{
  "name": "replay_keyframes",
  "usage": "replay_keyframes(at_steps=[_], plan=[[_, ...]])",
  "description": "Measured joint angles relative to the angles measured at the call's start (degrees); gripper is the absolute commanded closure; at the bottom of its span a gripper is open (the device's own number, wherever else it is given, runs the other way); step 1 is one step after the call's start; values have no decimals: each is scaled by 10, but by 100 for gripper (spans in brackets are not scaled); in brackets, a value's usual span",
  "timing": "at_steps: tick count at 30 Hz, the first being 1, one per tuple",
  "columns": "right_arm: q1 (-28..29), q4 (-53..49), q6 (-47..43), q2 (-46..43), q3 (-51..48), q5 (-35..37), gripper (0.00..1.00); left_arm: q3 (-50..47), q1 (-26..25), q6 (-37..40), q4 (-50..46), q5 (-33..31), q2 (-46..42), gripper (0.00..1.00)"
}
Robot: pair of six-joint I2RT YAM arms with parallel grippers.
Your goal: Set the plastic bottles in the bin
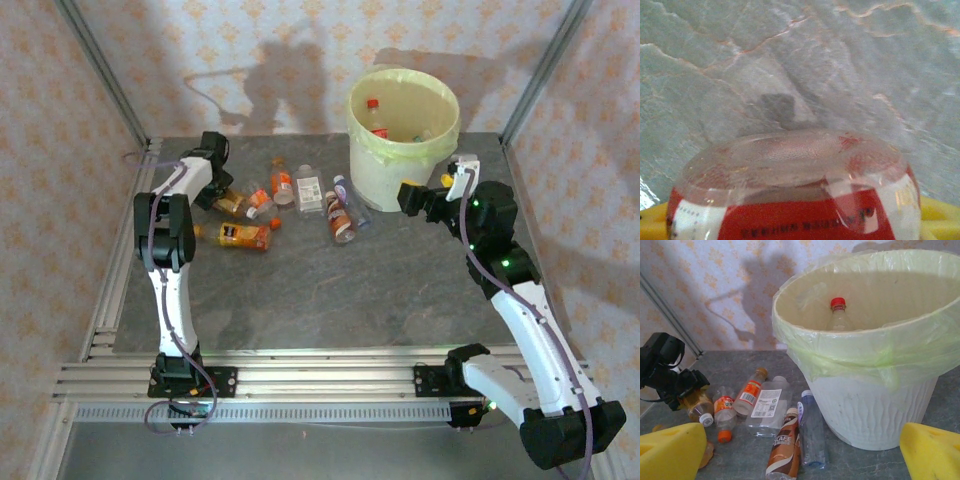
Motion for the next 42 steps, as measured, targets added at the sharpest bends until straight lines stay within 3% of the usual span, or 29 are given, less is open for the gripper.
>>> replay_keyframes(at_steps=[13, 22, 26, 31, 42], plan=[[12, 30, 99, 33, 0, -49, 1, -110, -21, 17, 191, 138, -205, 39], [96, 65, 122, 92, 4, -89, 1, -166, -165, 93, 270, 204, -294, 39], [136, 69, 121, 136, 27, -120, 1, -167, -226, 129, 281, 222, -332, 39], [179, 83, 122, 179, 58, -142, 1, -167, -266, 151, 281, 223, -366, 39], [203, 115, 143, 303, 149, -139, 1, -167, -289, 160, 281, 222, -370, 39]])
